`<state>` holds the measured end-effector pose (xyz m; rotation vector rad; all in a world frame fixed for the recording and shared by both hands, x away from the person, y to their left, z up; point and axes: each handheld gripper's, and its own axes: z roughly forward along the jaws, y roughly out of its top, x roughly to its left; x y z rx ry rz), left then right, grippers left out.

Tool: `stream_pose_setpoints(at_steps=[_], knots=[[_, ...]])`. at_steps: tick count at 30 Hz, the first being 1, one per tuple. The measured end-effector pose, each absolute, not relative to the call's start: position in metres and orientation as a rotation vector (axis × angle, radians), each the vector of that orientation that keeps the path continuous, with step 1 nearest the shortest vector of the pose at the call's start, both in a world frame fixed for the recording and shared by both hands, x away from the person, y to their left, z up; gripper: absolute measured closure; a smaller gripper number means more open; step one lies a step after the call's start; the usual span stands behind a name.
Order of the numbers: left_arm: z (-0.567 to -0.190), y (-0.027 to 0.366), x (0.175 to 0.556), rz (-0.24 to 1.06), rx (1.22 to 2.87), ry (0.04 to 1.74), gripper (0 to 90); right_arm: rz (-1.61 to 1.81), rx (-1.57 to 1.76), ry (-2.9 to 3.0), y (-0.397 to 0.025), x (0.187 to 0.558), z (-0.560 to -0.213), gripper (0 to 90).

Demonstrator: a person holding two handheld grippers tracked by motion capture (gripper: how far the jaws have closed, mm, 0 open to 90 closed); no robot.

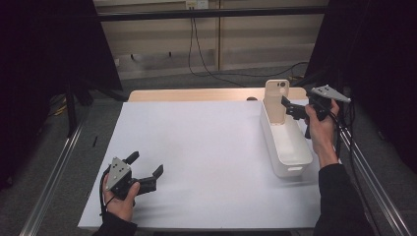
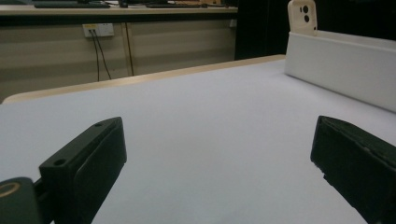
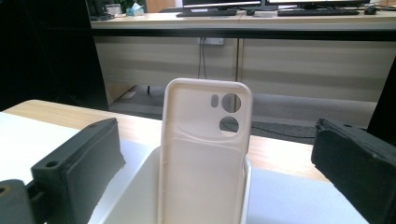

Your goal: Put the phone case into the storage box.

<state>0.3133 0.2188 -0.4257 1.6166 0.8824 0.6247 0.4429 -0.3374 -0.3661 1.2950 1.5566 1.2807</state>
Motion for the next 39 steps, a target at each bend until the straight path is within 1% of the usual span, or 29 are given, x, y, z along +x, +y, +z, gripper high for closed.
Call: stream_pose_setpoints(at_steps=[13, 25, 39], knots=[[-0.425, 0.220, 0.311, 0.646, 1.622, 0.882, 3.4, 1.330, 1.254, 1.522, -0.351, 0.405, -0.365, 0.0], [-0.425, 0.228, 0.308, 0.666, 1.611, 0.897, 3.3, 1.354, 1.227, 1.493, -0.353, 0.373, -0.370, 0.0], [-0.423, 0.230, 0.303, 0.696, 1.620, 0.877, 3.4, 1.303, 1.207, 1.485, -0.354, 0.337, -0.380, 0.0]])
